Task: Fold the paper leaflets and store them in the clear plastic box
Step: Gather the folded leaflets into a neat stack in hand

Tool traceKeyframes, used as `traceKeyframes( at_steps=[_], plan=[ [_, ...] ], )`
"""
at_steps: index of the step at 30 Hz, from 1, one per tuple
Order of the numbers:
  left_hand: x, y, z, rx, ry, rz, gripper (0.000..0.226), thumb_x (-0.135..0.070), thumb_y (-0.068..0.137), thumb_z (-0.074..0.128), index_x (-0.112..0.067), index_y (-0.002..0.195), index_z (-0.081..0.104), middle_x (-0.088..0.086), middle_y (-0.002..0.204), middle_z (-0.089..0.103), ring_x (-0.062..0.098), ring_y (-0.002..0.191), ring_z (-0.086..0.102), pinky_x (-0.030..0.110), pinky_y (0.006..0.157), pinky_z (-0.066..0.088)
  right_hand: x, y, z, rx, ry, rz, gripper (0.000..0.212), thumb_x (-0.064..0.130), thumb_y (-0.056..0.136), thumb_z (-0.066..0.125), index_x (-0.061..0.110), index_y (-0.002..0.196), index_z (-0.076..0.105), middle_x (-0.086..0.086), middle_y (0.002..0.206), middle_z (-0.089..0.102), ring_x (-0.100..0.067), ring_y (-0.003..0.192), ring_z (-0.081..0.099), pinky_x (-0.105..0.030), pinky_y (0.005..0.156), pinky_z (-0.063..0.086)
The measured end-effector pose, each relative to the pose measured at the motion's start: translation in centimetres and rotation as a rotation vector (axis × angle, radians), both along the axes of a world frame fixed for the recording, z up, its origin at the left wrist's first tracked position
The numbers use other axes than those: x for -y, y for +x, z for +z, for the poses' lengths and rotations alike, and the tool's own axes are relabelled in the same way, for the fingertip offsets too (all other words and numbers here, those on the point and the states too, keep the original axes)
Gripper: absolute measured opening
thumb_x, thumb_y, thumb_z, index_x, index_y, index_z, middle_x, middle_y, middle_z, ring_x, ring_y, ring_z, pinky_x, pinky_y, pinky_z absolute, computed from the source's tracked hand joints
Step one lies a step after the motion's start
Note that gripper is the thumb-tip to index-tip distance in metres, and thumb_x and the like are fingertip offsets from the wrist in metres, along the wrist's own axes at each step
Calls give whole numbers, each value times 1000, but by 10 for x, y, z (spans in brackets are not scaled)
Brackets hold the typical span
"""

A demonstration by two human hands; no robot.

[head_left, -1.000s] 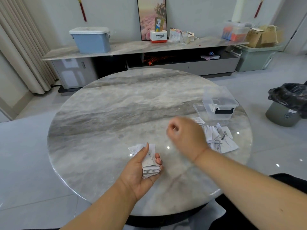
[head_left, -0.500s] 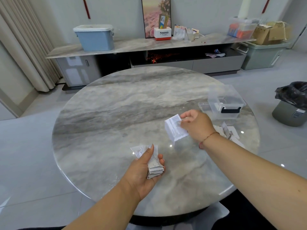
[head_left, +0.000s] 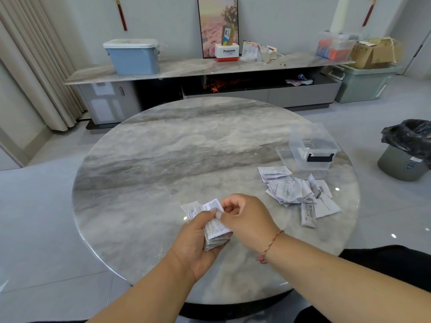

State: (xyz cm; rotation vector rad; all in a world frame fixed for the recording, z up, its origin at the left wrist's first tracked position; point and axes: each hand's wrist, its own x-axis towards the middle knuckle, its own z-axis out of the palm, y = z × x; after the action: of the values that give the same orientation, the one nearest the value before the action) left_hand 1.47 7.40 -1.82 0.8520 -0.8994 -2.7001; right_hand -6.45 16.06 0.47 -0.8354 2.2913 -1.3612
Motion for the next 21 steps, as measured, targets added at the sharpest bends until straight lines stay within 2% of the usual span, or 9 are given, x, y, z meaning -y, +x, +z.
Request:
traceKeyframes(
  at_steps=[2,3,5,9,12,16,18,20,21],
  plan=[
    [2,1,1,46,-12,-43,20,-10,85,52,0,100,61,16,80,66,24,66,65,33,64,52,-7,-5,8,-202,116,194,69,32,66,79,21,126,49,4,116,44,-4,102,50,-17,91,43],
    [3,2,1,66,-25,-79,20,-10,84,53,0,100,60,16,80,65,25,66,65,32,60,53,-10,-7,12,-330,198,336,96,42,58,82,22,139,33,3,131,34,-6,121,38,-20,104,34],
    [1,4,3,68,-37,-168,23,-11,78,56,0,98,62,18,81,64,28,69,66,34,57,54,-12,-8,14,-584,334,551,126,55,50,82,21,147,10,2,145,23,-10,135,19,-23,113,19],
    [-5,7,6,0,-33,-253,16,-8,71,58,-3,81,69,15,74,63,25,66,66,30,53,52,-11,-8,2,-697,303,583,113,48,56,82,24,146,18,3,131,46,-14,119,42,-29,104,34],
    [-5,8,7,-35,23,-228,16,-1,71,54,-3,70,71,16,70,62,26,61,66,28,47,52,-10,-6,-3,-740,242,548,108,47,56,82,22,144,25,4,130,48,-14,117,45,-31,102,36],
    [-10,6,7,-7,110,-243,20,-4,68,61,-2,86,68,17,80,63,26,70,63,34,64,54,-18,-11,5,-533,243,633,104,63,59,71,22,144,28,8,139,44,-5,125,38,-12,104,23],
    [-11,1,6,-7,156,-196,33,-2,67,62,-5,100,61,14,78,59,22,65,55,33,62,52,-28,-39,9,-456,183,410,86,69,65,56,21,136,43,6,135,49,-6,124,41,-11,99,25],
    [-11,-2,6,-3,183,-153,33,-4,70,62,-7,103,57,11,74,55,19,58,51,31,58,51,-45,-79,9,-581,211,55,68,59,70,64,19,123,55,1,122,56,-18,116,48,-20,95,32],
    [-11,-3,5,7,182,-140,33,-5,70,64,-8,102,57,11,73,55,19,58,50,30,57,50,-54,-96,8,-663,317,-70,64,54,69,70,20,122,55,-1,120,56,-22,114,47,-25,95,34]
  ],
)
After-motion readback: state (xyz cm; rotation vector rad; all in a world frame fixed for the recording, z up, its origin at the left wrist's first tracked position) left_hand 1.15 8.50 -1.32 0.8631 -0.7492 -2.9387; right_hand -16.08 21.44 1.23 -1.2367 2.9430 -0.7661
